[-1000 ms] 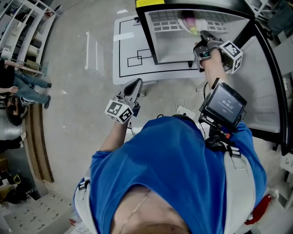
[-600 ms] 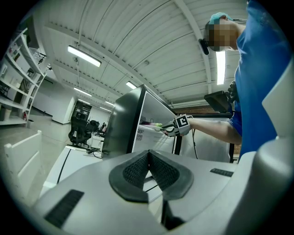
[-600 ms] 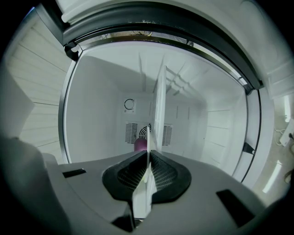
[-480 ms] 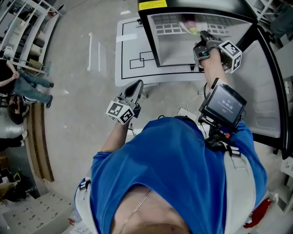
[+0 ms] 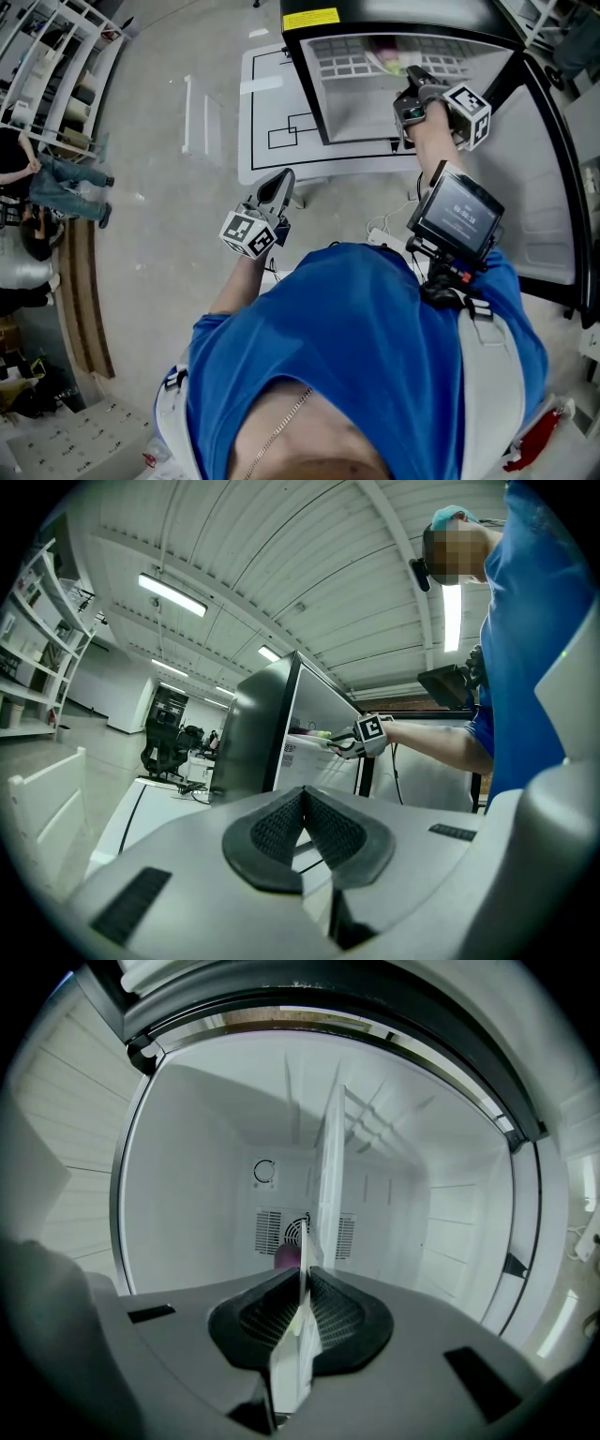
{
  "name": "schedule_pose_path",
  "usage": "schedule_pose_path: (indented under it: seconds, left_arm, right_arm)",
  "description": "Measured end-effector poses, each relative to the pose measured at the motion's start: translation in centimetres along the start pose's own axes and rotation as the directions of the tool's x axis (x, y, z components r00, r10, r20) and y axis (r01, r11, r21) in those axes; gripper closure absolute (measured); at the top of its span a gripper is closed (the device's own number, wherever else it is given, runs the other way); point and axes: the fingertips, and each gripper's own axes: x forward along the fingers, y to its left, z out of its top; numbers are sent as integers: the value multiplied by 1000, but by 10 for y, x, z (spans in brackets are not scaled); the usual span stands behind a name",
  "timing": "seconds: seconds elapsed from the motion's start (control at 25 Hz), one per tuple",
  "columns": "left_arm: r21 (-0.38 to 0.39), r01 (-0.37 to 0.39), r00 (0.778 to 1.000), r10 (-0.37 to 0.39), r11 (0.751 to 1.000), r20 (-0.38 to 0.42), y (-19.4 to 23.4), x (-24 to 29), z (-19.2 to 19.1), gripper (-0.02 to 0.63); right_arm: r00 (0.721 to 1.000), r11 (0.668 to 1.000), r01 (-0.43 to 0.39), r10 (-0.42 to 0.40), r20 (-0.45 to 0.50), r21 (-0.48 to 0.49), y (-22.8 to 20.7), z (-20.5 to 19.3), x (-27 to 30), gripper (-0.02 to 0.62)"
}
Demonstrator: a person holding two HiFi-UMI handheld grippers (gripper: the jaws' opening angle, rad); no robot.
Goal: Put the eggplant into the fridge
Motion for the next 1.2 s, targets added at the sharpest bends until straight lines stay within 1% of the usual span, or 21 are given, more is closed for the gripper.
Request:
schedule_pose_path:
  seconds: [0.2,0.24,0.36,0.48,0.72,0.96,1.04,1.08,1.12,1.16,1.2]
  left_arm:
    - [-2,12,1000,-12,1000,-6,-1,4,-3,598]
    - [-2,14,1000,-14,1000,-7,-1,5,-3,598]
    - [-5,19,1000,-19,1000,-7,0,6,-4,598]
    - [-4,19,1000,-19,1000,-8,0,9,-3,598]
    - [-2,32,999,-32,999,-2,-8,9,8,597]
    - [13,46,999,-46,999,-4,-10,14,11,598]
    - [19,51,999,-51,999,-6,-9,16,11,598]
    - [20,54,999,-54,998,-6,-8,17,11,598]
    - [20,56,998,-56,998,-5,-8,18,10,598]
    - [19,58,998,-58,998,-4,-8,19,10,598]
    - [17,59,998,-59,998,-3,-7,20,10,598]
  right_arm:
    - [999,999,-45,45,-6,-4,5,0,2,578]
    - [999,999,-51,51,-7,-11,6,-1,2,568]
    - [998,998,-64,63,-9,-29,8,-1,2,549]
    - [998,997,-67,67,-7,-49,9,4,2,549]
    - [998,991,-66,68,18,-117,17,14,-14,548]
    - [997,972,-49,61,46,-229,17,26,-26,549]
    - [997,953,-42,61,54,-301,20,28,-29,549]
    - [996,934,-36,60,58,-356,23,29,-30,549]
    - [996,905,-28,59,61,-426,26,29,-31,549]
    - [996,863,-16,57,66,-505,30,29,-32,549]
    - [996,809,-3,56,71,-588,35,29,-33,549]
